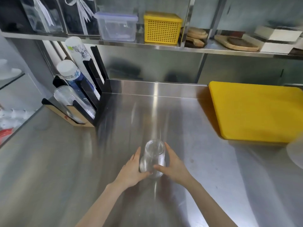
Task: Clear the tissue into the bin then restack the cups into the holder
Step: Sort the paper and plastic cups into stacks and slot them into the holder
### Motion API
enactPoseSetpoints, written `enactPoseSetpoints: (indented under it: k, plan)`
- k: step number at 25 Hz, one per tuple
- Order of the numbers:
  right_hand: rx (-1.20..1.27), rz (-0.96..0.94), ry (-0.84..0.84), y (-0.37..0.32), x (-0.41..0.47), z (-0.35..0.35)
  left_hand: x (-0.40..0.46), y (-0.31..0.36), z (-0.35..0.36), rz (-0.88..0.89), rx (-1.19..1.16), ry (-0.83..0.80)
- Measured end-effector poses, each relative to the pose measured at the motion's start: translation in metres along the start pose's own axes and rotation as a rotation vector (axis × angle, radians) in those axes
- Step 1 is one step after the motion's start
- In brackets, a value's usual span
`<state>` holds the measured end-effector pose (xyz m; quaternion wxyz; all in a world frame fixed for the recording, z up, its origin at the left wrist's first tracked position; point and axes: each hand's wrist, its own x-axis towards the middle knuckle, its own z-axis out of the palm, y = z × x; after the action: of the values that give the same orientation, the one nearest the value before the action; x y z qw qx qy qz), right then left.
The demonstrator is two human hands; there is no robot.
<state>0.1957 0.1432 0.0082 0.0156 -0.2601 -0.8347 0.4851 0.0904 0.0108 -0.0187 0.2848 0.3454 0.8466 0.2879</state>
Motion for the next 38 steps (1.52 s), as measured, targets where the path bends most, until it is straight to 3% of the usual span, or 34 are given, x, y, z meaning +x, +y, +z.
enactPoseSetpoints:
  k: [4,11,20,38]
  plan:
    - [0.084,-0.003,0.022,0.006,0.004,0.008,0.004,-0.009,0.013,-0.089,-0.124,0.032]
    - [0.114,-0.032,0.051,0.003,0.008,0.0,0.01,-0.006,0.011,-0.081,-0.255,0.067]
    - [0.149,-0.105,0.05,-0.033,0.019,-0.004,0.002,-0.001,-0.02,-0.041,-0.428,0.25]
    - [0.108,-0.442,0.077,-0.201,0.066,0.067,-0.03,-0.057,-0.199,0.207,-0.376,0.543]
